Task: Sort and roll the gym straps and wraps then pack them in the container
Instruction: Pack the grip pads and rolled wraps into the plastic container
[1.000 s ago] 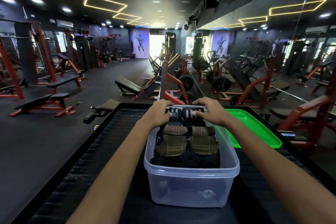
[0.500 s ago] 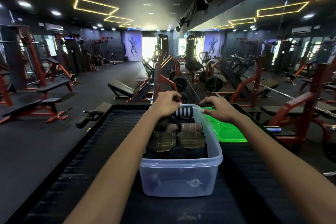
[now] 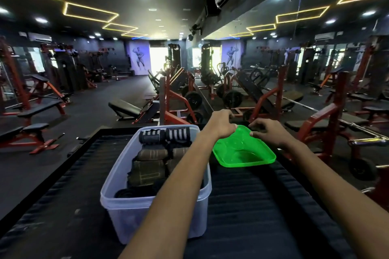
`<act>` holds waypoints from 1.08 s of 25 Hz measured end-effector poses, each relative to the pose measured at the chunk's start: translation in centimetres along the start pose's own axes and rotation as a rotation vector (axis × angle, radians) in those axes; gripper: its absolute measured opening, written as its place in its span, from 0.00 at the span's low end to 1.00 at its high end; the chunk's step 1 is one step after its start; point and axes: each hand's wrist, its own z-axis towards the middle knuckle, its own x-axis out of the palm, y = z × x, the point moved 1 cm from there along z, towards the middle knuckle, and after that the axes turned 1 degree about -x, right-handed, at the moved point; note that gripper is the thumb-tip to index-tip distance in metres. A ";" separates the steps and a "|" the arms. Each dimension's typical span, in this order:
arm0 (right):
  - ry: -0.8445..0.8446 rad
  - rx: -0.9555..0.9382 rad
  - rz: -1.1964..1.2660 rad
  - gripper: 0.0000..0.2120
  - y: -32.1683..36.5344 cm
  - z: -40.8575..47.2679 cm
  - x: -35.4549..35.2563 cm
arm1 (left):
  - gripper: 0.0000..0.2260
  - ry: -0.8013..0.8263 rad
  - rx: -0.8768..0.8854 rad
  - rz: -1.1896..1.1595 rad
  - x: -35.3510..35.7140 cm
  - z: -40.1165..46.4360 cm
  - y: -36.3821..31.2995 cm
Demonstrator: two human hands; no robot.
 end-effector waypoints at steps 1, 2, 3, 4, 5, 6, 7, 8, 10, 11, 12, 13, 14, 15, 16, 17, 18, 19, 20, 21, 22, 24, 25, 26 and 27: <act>-0.001 0.017 0.000 0.14 -0.9 -0.1 0.1 | 0.16 -0.019 -0.038 -0.020 0.9 0.4 -1.0; 0.001 0.034 -0.004 0.13 -1.8 -0.2 0.3 | 0.15 -0.038 -0.096 -0.045 2.0 0.7 -1.9; 0.004 0.050 -0.011 0.13 -2.7 -0.3 0.5 | 0.15 -0.054 -0.165 -0.084 3.2 0.9 -2.7; 0.006 0.065 -0.019 0.13 -3.5 -0.4 0.7 | 0.16 -0.065 -0.231 -0.138 4.4 1.1 -3.4; 0.007 0.075 -0.025 0.13 -4.2 -0.5 0.9 | 0.16 -0.076 -0.281 -0.188 5.6 1.1 -3.7; 0.009 0.082 -0.025 0.13 -4.8 -0.5 1.1 | 0.17 -0.086 -0.315 -0.228 6.8 1.1 -3.8; 0.007 0.089 -0.024 0.13 -5.4 -0.7 1.2 | 0.18 -0.100 -0.340 -0.250 7.9 1.0 -3.6; 0.001 0.100 -0.022 0.13 -6.0 -0.8 1.4 | 0.19 -0.124 -0.366 -0.262 8.9 0.8 -3.0; 0.000 0.125 -0.030 0.14 -7.2 -1.1 2.0 | 0.20 -0.204 -0.453 -0.266 10.2 0.5 -0.9; 0.013 0.136 -0.047 0.15 -7.8 -1.1 2.5 | 0.20 -0.248 -0.508 -0.261 10.7 0.3 0.5; 0.029 0.150 -0.065 0.16 -8.2 -1.2 3.0 | 0.20 -0.279 -0.556 -0.259 11.0 0.2 2.0; 0.038 0.168 -0.080 0.16 -8.5 -1.1 3.5 | 0.20 -0.291 -0.591 -0.261 11.3 0.2 3.3; 0.036 0.186 -0.083 0.17 -8.7 -1.0 3.9 | 0.19 -0.283 -0.613 -0.268 11.5 0.1 4.4; 0.019 0.204 -0.075 0.17 -8.8 -0.8 4.4 | 0.18 -0.271 -0.624 -0.275 11.8 0.1 5.3; -0.002 0.225 -0.063 0.17 -8.9 -0.5 4.9 | 0.17 -0.269 -0.630 -0.283 11.9 0.1 5.9; -0.015 0.243 -0.058 0.17 -8.8 -0.2 5.5 | 0.17 -0.279 -0.630 -0.288 12.1 0.2 6.3; -0.009 0.262 -0.061 0.17 -8.6 0.1 6.1 | 0.16 -0.294 -0.633 -0.300 12.3 0.3 6.5; 0.006 0.280 -0.066 0.18 -8.3 0.4 6.7 | 0.16 -0.313 -0.635 -0.323 12.4 0.4 6.7; 0.025 0.297 -0.066 0.18 -8.1 0.6 7.2 | 0.16 -0.343 -0.641 -0.365 12.6 0.5 6.9; 0.039 0.313 -0.059 0.18 -7.8 0.7 7.6 | 0.17 -0.379 -0.651 -0.420 12.6 0.5 7.1; 0.051 0.334 -0.043 0.19 -7.6 0.8 7.8 | 0.17 -0.413 -0.671 -0.485 12.5 0.5 7.1; 0.057 0.350 -0.025 0.19 -7.7 0.7 8.1 | 0.19 -0.482 -0.720 -0.604 12.5 0.1 6.9; 0.052 0.341 -0.030 0.19 -7.8 0.6 8.2 | 0.19 -0.512 -0.741 -0.666 12.5 0.0 6.7; 0.051 0.333 -0.033 0.19 -7.9 0.4 8.2 | 0.20 -0.536 -0.761 -0.728 12.5 -0.1 6.3; 0.045 0.328 -0.030 0.19 -7.9 0.3 8.1 | 0.21 -0.558 -0.771 -0.783 12.4 0.0 5.9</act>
